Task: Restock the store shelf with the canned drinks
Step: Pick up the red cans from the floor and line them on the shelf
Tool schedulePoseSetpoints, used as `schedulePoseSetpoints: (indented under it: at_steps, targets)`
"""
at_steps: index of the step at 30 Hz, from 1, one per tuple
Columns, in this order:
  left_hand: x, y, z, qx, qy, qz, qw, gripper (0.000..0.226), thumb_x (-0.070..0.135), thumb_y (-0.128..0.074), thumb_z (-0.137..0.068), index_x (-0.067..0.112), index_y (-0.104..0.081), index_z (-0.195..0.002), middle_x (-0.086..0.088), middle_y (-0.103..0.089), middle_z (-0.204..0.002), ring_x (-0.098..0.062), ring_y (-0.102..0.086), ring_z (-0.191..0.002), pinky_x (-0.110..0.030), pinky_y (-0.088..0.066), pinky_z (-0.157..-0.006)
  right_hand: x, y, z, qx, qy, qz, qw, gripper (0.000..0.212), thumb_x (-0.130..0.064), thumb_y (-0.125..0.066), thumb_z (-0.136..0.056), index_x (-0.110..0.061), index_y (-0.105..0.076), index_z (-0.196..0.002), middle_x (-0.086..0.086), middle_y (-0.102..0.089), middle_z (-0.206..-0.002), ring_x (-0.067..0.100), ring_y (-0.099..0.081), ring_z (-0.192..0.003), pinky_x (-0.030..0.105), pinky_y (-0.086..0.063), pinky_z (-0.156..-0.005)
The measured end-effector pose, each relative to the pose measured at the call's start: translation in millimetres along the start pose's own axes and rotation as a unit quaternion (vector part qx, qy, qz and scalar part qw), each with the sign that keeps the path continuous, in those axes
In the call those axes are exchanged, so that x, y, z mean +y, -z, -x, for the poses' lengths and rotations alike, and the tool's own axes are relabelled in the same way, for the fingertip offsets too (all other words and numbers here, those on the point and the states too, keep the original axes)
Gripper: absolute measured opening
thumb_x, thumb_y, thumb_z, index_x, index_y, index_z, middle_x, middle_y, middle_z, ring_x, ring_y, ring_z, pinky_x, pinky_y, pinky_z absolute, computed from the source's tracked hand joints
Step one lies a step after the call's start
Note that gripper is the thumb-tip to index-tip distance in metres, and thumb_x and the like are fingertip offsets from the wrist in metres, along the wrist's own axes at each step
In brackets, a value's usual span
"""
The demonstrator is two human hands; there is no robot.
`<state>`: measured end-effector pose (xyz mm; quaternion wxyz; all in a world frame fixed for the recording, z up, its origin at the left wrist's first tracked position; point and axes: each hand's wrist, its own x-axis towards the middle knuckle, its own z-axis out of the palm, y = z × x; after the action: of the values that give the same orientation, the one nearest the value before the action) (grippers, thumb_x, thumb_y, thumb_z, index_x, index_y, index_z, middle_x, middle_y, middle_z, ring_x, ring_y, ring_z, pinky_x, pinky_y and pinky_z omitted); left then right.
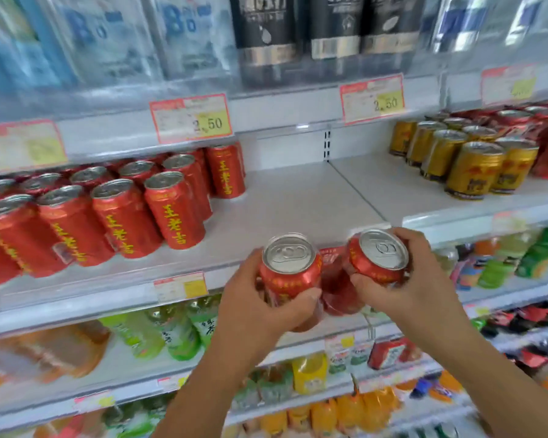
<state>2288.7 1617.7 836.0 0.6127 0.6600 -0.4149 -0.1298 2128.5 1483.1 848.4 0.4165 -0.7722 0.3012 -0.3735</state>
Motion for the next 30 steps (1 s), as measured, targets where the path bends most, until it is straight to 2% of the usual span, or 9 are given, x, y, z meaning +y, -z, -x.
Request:
schedulePoseSetpoints:
  at_steps: [3, 5, 7, 12, 15, 17, 21, 24, 30]
  targets:
    - [12, 34, -10, 0.064, -0.024, -0.005, 0.998, 0.044, 0.046, -0.077, -0.055, 0.036, -0.063, -0.096, 0.032, -0.069, -0.085, 0.011, -0.063, -0.079, -0.002, -0.043, -0.068, -28, -18, -26, -0.007, 0.034, -0.013, 0.999, 0.05, -0.036, -0.08, -0.062, -0.042, -0.049, -0.1, -0.024, -0.063, -0.093, -0.009, -0.06, -0.088, 0.014, -0.045, -0.073]
    - [9, 56, -17, 0.102, -0.019, 0.0, 0.995, 0.034, 0.023, -0.083, -0.071, 0.034, -0.062, -0.096, 0.033, -0.069, -0.08, 0.013, -0.063, -0.076, -0.002, -0.044, -0.067, -41, -34, -44, -0.002, 0.065, -0.011, 0.998, 0.051, -0.032, -0.081, -0.065, -0.04, -0.05, -0.104, -0.028, -0.061, -0.091, -0.013, -0.058, -0.088, 0.005, -0.043, -0.072]
    - [3, 74, -21, 0.125, -0.017, 0.006, 0.992, 0.033, 0.008, -0.076, -0.08, 0.032, -0.061, -0.096, 0.034, -0.068, -0.078, 0.014, -0.063, -0.075, -0.002, -0.044, -0.066, -51, -52, -61, -0.003, 0.082, -0.018, 0.996, 0.052, -0.025, -0.083, -0.068, -0.035, -0.05, -0.106, -0.026, -0.059, -0.09, -0.017, -0.057, -0.084, 0.0, -0.04, -0.068]
    - [-11, 103, -28, 0.165, -0.029, 0.005, 0.986, 0.03, 0.03, -0.068, -0.073, 0.033, -0.06, -0.101, 0.034, -0.068, -0.086, 0.013, -0.063, -0.081, -0.002, -0.044, -0.069, -62, -94, -103, -0.036, 0.09, -0.019, 0.995, 0.049, -0.031, -0.082, -0.069, -0.032, -0.052, -0.108, -0.021, -0.061, -0.097, -0.017, -0.056, -0.083, 0.001, -0.04, -0.069]
    - [-18, 110, -33, 0.17, -0.033, 0.016, 0.985, 0.031, 0.038, -0.07, -0.071, 0.03, -0.061, -0.1, 0.031, -0.069, -0.086, 0.01, -0.064, -0.082, -0.005, -0.046, -0.07, -62, -114, -121, -0.062, 0.085, 0.002, 0.994, 0.052, -0.042, -0.08, -0.067, -0.027, -0.056, -0.111, -0.014, -0.065, -0.101, -0.004, -0.061, -0.09, 0.02, -0.045, -0.075]
    - [-24, 111, -35, 0.178, -0.037, 0.029, 0.983, 0.039, 0.049, -0.067, -0.069, 0.027, -0.062, -0.101, 0.027, -0.071, -0.087, 0.008, -0.065, -0.083, -0.008, -0.048, -0.071, -61, -122, -126, -0.067, 0.08, 0.012, 0.994, 0.049, -0.044, -0.079, -0.069, -0.03, -0.053, -0.109, -0.014, -0.063, -0.103, 0.002, -0.06, -0.094, 0.024, -0.045, -0.078]
    - [-33, 109, -40, 0.19, -0.036, 0.047, 0.98, 0.042, 0.053, -0.063, -0.068, 0.025, -0.064, -0.099, 0.023, -0.071, -0.086, 0.004, -0.067, -0.083, -0.011, -0.049, -0.07, -53, -135, -131, -0.064, 0.066, 0.013, 0.996, 0.045, -0.048, -0.077, -0.07, -0.039, -0.051, -0.106, -0.01, -0.061, -0.11, 0.009, -0.06, -0.101, 0.031, -0.049, -0.087]
    - [-36, 111, -43, 0.192, -0.029, 0.045, 0.98, 0.041, 0.057, -0.062, -0.067, 0.028, -0.064, -0.096, 0.024, -0.071, -0.085, 0.005, -0.066, -0.083, -0.011, -0.049, -0.071, -45, -140, -132, -0.067, 0.045, -0.01, 0.997, 0.065, -0.058, -0.075, -0.068, -0.036, -0.05, -0.124, -0.006, -0.058, -0.122, 0.009, -0.059, -0.108, 0.035, -0.05, -0.094]
    - [-34, 111, -43, 0.168, -0.038, 0.016, 0.985, 0.038, 0.056, -0.059, -0.066, 0.028, -0.061, -0.092, 0.03, -0.069, -0.079, 0.012, -0.063, -0.076, -0.005, -0.046, -0.065, -36, -130, -131, -0.148, 0.011, -0.033, 0.988, 0.079, -0.026, -0.076, -0.08, -0.035, -0.03, -0.144, -0.003, -0.05, -0.131, 0.014, -0.053, -0.114, 0.02, -0.044, -0.081]
